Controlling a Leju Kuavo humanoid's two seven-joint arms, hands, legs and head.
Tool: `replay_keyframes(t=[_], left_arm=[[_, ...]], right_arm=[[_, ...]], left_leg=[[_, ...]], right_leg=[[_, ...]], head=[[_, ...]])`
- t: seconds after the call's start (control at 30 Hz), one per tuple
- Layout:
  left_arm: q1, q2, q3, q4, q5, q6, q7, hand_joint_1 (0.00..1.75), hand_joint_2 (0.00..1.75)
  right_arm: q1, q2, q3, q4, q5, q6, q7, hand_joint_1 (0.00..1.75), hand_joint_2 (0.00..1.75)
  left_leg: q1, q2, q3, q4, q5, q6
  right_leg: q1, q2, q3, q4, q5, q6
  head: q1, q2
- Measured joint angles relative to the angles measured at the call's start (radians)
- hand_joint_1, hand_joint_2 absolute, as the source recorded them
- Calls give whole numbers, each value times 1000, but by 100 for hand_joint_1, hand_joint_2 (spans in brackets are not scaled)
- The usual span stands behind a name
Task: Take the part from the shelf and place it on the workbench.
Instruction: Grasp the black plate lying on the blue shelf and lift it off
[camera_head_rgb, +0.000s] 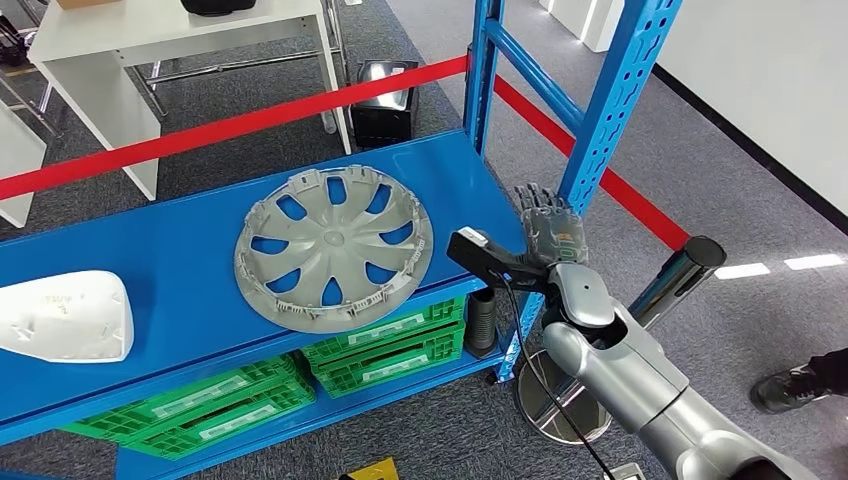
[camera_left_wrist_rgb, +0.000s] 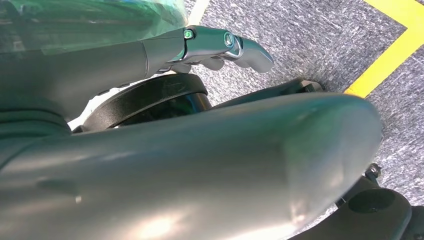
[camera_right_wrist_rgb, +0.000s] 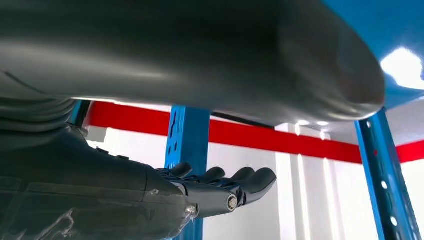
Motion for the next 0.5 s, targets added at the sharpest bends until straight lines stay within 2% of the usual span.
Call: replay_keyframes(t=[0.17,0.5], left_arm=[[1,0,0,0,-1,0,2,0,0],[0,0,0,0,-2,-2,1,0,0]], right_arm=[[-3,31,4,37,9,-6,-40,0,0],[-4,135,58,21,71,24,-100,0,0]], left_leg=[[0,0,0,0,0,0],[0,0,0,0,0,0]], right_leg=[[0,0,0,0,0,0],[0,0,0,0,0,0]], head=[[0,0],[0,0]])
